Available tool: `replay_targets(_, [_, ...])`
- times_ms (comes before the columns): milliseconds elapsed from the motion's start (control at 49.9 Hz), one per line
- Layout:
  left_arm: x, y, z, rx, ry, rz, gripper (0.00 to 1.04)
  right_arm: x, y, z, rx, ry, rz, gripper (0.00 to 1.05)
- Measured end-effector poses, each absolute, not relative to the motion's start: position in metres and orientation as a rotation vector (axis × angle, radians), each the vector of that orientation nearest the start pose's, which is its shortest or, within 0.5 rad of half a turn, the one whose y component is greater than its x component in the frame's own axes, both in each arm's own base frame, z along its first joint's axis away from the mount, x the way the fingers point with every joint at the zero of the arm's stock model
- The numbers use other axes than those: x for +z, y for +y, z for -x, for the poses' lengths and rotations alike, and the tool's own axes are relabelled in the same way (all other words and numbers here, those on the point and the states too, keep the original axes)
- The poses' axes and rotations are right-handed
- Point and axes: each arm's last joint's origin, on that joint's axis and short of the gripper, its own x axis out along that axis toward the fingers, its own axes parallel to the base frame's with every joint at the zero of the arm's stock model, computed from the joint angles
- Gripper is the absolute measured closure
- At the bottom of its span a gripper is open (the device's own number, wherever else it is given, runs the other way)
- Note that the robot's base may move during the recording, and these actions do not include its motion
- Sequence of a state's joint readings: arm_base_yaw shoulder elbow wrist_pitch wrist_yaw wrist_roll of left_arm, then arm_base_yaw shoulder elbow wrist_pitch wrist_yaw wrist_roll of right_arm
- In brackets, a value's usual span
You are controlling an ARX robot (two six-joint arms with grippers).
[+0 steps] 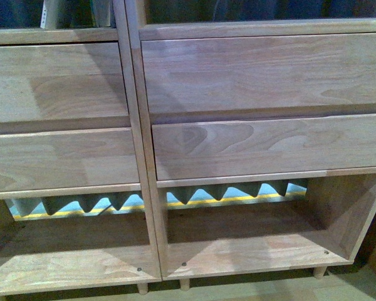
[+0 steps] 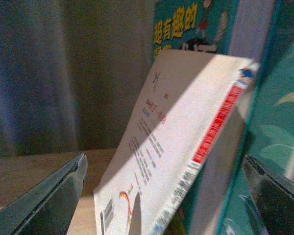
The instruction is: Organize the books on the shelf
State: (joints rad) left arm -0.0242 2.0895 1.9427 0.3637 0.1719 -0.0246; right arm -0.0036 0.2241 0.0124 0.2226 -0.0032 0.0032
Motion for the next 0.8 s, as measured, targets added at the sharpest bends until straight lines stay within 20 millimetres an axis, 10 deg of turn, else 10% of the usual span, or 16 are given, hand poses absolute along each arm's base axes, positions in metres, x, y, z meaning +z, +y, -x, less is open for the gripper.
replay_targets(220, [0.358,-0.02,-0.44,-0.224,-0.154,0.054,0.07,0.17,0.0,-0.108,0.0,-0.013,-0.003,1.02])
replay_targets(681, [0.335,-0.006,-0.206,-0.161,-0.176,0.095,0.07,0.167,0.0,-0.097,0.0,-0.007,-0.003,1.02])
replay_targets(801, [0.291,0.0,-0.144,-0.001,0.004,0.037,0.33,0.168,0.0,-0.097,0.0,-0.008,-0.003,1.02])
